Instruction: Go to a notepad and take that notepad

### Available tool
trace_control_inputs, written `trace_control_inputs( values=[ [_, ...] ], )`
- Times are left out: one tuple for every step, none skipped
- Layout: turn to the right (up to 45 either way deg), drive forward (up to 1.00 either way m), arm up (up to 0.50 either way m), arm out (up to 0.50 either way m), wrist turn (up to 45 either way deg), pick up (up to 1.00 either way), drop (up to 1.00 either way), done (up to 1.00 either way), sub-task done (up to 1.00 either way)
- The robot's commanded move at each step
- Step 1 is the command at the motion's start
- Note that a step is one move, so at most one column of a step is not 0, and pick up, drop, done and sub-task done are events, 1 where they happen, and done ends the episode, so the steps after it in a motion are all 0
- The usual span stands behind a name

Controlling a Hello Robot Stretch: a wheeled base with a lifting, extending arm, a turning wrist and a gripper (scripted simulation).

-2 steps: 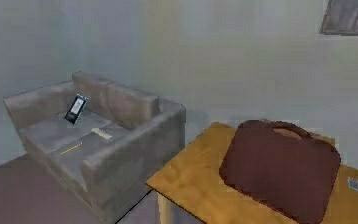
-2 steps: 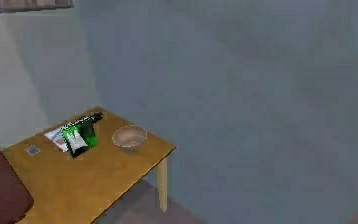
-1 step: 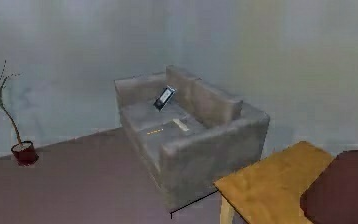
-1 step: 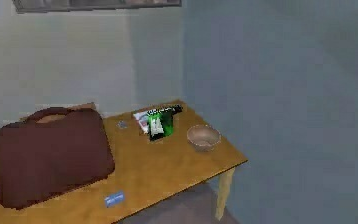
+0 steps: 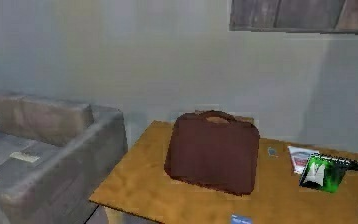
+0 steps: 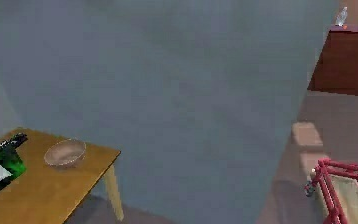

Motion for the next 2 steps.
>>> trace_control_inputs(
  values=[
    [33.0,0.00,0.00,0.00,0.0,0.00,0.00,0.00,0.00],
    [0.0,0.30,0.00,0.00,0.0,0.00,0.00,0.00,0.00]
  ],
)
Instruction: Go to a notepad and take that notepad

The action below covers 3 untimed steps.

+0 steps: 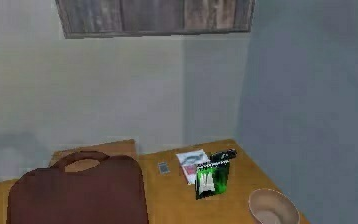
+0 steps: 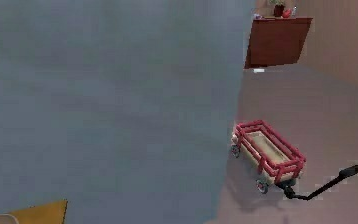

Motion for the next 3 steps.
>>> trace_control_inputs(
  values=[
    [-45.0,0.00,0.00,0.00,0.0,0.00,0.00,0.00,0.00],
    [-27.0,0.00,0.00,0.00,0.0,0.00,0.00,0.00,0.00],
    [0.0,0.00,0.50,0.00,0.0,0.00,0.00,0.00,0.00]
  ],
)
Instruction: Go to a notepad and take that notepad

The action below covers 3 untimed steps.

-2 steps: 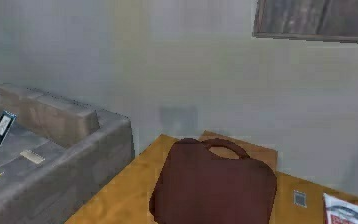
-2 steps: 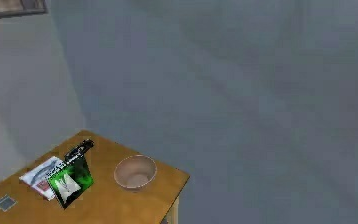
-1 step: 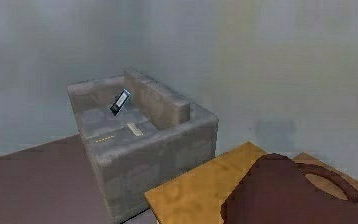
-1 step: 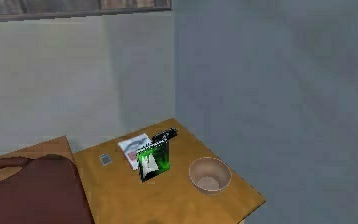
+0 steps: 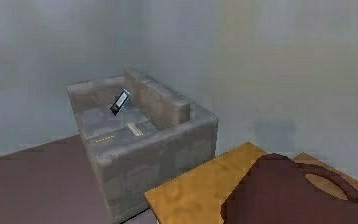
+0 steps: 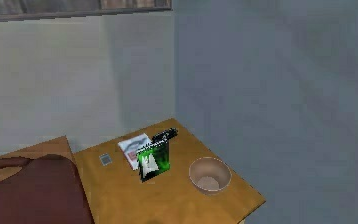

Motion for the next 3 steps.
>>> trace_control_inputs(
  values=[
    [0.0,0.00,0.22,0.00,0.0,0.00,0.00,0.00,0.00],
    [0.0,0.00,0.00,0.42,0.0,0.00,0.00,0.00,0.00],
    [0.0,0.00,0.00,0.00,45.0,0.00,0.00,0.00,0.00]
  ],
)
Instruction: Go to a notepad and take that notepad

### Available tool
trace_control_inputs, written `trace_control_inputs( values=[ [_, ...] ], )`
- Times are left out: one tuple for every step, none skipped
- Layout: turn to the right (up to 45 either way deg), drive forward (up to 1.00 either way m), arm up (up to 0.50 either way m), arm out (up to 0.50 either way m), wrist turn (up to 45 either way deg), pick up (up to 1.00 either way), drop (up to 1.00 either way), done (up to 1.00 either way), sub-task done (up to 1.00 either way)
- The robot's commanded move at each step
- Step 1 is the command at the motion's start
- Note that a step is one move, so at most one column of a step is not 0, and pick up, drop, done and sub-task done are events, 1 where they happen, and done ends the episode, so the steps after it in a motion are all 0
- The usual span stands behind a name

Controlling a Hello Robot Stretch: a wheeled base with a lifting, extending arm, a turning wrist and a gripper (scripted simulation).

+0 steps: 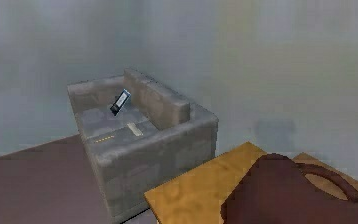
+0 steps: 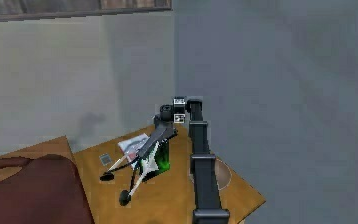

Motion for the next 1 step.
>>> trace_control_inputs(
  values=[
    [0.0,0.00,0.00,0.00,45.0,0.00,0.00,0.00,0.00]
  ],
)
